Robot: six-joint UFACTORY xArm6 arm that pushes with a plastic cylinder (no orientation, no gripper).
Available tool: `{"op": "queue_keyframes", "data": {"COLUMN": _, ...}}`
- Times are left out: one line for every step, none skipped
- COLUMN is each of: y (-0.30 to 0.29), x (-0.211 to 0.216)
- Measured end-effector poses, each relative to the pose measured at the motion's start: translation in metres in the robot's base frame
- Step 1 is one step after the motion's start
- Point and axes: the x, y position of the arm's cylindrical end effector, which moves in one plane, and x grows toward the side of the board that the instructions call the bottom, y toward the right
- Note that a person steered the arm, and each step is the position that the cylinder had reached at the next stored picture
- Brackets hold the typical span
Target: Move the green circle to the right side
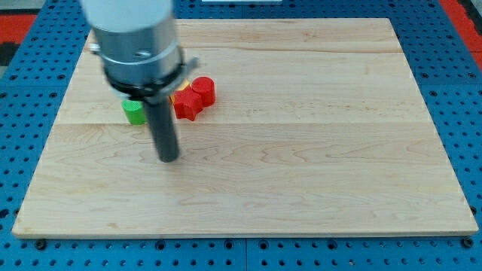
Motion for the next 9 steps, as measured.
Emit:
{"op": "queue_keyframes", "data": {"y": -0.031, "x": -0.009}}
{"op": "queue_keyframes", "data": {"y": -0.032, "x": -0.031}}
{"op": "queue_keyframes", "data": {"y": -0.041, "x": -0.058}}
{"op": "queue_keyframes", "data": {"y": -0.066, "x": -0.061}}
{"op": "queue_keyframes", "data": {"y": -0.082, "x": -0.054}}
{"op": "queue_keyframes", "data": {"y": -0.087, "x": -0.076}}
{"op": "queue_keyframes", "data": {"y": -0.054, "x": -0.077}}
{"op": "queue_keyframes", "data": {"y": -0.043, "x": -0.091}}
{"op": "queue_keyframes", "data": {"y": -0.043, "x": -0.096}}
